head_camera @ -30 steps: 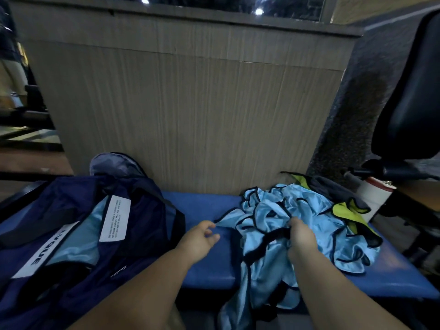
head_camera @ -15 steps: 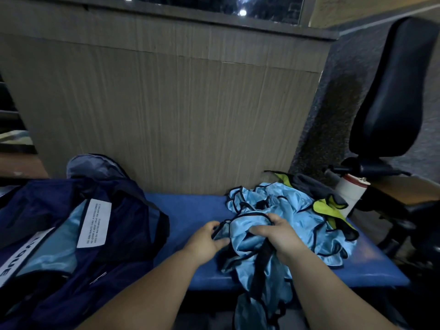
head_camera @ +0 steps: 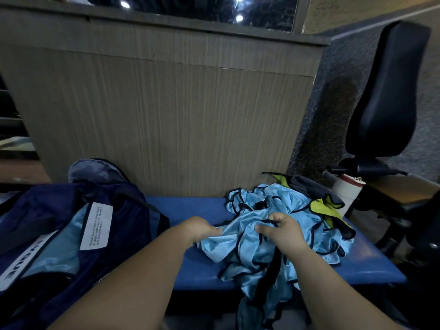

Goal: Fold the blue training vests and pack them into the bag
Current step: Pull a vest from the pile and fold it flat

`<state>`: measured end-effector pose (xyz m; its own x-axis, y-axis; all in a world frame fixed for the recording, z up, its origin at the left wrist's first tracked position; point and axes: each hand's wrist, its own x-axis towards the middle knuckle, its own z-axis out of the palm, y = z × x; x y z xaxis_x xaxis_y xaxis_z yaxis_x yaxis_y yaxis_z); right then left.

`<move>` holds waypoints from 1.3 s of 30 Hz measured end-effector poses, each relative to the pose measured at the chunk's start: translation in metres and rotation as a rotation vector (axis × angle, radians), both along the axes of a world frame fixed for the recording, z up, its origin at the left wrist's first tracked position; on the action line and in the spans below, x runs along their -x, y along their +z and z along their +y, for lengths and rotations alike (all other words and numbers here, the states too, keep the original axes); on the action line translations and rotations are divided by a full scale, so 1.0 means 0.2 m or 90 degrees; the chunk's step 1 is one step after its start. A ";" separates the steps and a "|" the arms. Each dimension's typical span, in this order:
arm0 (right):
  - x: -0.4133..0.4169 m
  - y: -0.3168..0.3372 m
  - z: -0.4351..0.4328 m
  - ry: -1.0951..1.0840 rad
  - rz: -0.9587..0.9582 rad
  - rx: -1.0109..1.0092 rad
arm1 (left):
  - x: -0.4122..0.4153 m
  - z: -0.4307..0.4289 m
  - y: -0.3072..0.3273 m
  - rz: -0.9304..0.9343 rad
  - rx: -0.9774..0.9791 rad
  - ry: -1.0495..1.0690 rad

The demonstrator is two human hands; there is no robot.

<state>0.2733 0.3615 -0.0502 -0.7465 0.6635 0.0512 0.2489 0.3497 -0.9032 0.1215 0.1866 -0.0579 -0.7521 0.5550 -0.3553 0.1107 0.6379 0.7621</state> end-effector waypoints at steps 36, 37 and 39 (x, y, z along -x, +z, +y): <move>-0.05 0.30 0.06 0.053 -0.056 -0.085 | 0.15 -0.19 0.39 0.364 -0.084 0.008; -0.05 0.31 0.07 0.081 -0.069 -0.051 | 0.15 -0.19 0.40 0.372 -0.101 0.015; -0.06 0.33 0.08 0.148 -0.096 0.044 | 0.15 -0.20 0.43 0.351 -0.152 0.027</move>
<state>0.2846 0.3784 0.0155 -0.8744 0.4723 -0.1110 0.3025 0.3519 -0.8858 0.0914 0.1468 0.0275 -0.8134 0.5368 0.2240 0.5084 0.4691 0.7221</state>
